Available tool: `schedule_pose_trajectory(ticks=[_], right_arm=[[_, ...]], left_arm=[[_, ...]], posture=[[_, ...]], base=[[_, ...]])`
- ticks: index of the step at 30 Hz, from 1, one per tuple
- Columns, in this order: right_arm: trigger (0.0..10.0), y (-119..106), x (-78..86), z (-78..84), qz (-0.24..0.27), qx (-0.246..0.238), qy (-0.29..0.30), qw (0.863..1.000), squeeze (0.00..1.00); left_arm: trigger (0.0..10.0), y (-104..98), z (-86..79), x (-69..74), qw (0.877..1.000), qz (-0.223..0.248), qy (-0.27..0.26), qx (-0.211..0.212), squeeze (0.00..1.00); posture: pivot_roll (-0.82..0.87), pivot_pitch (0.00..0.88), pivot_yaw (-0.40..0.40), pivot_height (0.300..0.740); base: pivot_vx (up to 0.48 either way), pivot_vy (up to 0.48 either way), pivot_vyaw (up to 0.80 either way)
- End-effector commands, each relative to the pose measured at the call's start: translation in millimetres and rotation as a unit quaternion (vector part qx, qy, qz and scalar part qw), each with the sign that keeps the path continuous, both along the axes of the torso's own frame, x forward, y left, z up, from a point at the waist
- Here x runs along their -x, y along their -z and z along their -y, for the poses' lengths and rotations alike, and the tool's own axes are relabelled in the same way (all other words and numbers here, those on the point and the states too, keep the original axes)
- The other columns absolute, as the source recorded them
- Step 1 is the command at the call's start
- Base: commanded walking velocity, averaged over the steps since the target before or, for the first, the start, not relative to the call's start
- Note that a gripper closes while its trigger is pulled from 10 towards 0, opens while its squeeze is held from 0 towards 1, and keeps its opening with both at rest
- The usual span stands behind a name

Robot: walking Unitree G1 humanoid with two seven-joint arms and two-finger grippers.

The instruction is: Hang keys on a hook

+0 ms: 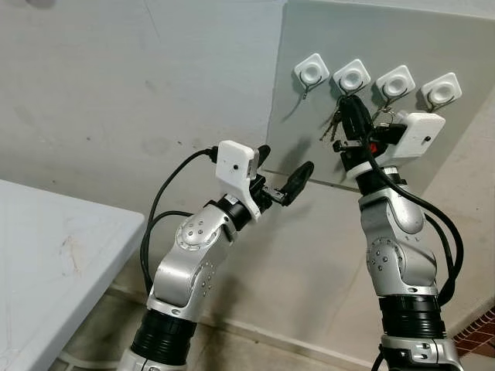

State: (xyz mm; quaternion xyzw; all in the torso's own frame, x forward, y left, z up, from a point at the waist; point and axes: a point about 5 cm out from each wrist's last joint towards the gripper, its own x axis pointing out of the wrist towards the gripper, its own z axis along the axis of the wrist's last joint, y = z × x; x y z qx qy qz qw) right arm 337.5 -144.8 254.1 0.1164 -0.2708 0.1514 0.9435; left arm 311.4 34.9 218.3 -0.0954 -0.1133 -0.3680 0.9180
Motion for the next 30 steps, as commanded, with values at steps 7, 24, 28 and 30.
schedule_pose_trajectory(ticks=[7,24,28,30], right_arm=[[10.0,1,-2.6,2.0,-0.013,-0.051,-0.006,0.999,0.0],[10.0,10,-2.1,7.4,-0.032,-0.109,-0.014,0.993,0.0],[10.0,11,-0.2,-0.7,-0.034,-0.095,-0.043,0.994,0.0],[10.0,11,1.0,-3.4,-0.03,-0.095,-0.05,0.994,0.0]], left_arm=[[10.0,-3,2.6,3.1,1.0,0.0,0.007,0.006,0.0],[10.0,-4,2.0,3.4,1.0,-0.007,0.007,0.014,0.0],[10.0,-4,1.7,3.5,1.0,-0.008,0.007,0.015,0.0],[10.0,-4,2.1,3.9,1.0,-0.008,0.007,0.015,0.0]], posture=[[0.0,0.028,-0.028,0.74],[-0.01,0.032,-0.022,0.74],[-0.01,0.032,-0.022,0.74],[-0.01,0.034,-0.022,0.74]], base=[[0.0,0.0,0.0],[0.0,0.0,0.0],[0.0,0.0,0.0],[0.0,0.0,0.0]])
